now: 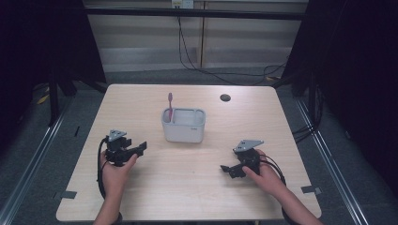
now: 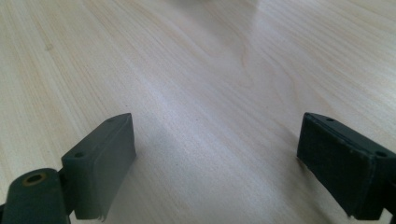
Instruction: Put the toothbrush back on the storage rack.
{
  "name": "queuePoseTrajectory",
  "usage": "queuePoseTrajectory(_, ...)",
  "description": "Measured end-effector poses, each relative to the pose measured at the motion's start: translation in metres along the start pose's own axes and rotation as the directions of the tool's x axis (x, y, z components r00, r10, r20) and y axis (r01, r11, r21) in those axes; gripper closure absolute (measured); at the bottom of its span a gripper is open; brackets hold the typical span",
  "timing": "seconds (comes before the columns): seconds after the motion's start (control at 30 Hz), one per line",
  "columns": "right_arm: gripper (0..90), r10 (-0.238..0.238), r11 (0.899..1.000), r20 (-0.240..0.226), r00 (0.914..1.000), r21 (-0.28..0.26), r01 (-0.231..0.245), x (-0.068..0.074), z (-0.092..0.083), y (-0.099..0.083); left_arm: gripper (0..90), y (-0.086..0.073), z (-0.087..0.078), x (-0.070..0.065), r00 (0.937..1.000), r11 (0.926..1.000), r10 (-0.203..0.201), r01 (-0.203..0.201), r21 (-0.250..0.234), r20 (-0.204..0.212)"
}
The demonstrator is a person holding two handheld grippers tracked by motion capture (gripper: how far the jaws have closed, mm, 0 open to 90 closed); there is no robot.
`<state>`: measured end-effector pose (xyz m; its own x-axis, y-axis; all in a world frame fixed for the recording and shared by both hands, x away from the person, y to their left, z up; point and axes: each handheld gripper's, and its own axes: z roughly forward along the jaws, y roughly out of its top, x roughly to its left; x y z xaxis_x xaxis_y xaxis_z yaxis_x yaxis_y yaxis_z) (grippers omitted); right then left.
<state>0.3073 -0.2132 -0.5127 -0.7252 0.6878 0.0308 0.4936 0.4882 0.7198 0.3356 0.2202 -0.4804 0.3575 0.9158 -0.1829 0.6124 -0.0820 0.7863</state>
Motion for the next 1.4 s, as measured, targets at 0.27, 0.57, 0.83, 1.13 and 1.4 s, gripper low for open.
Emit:
queuePoseTrajectory(0.27, 10.7, 0.000, 1.000, 0.000, 1.0000, 0.000, 0.000, 0.000, 0.000, 0.000, 32.6, -0.008, 0.000, 0.005, 0.9991, 0.9990, 0.032, -0.031, 0.034, -0.027)
queuePoseTrajectory(0.57, 10.7, 0.001, 1.000, 0.000, 1.0000, 0.000, -0.001, 0.000, 0.000, 0.000, 31.5, -0.014, 0.000, 0.008, 0.9973, 0.9957, 0.062, -0.059, 0.072, -0.040)
queuePoseTrajectory(0.83, 10.7, 0.000, 1.000, 0.000, 1.0000, 0.000, 0.000, 0.000, 0.000, 0.000, 30.6, -0.018, 0.001, 0.009, 0.9955, 0.9915, 0.085, -0.080, 0.102, -0.042)
queuePoseTrajectory(1.13, 10.7, 0.001, 1.000, 0.000, 1.0000, 0.000, -0.001, 0.000, 0.000, 0.000, 28.2, -0.024, 0.004, 0.009, 0.9908, 0.9819, 0.131, -0.125, 0.142, -0.034)
queuePoseTrajectory(1.4, 10.7, 0.000, 1.000, 0.000, 1.0000, 0.000, 0.000, 0.000, 0.000, 0.000, 25.3, -0.027, 0.004, 0.009, 0.9840, 0.9753, 0.176, -0.171, 0.140, -0.028)
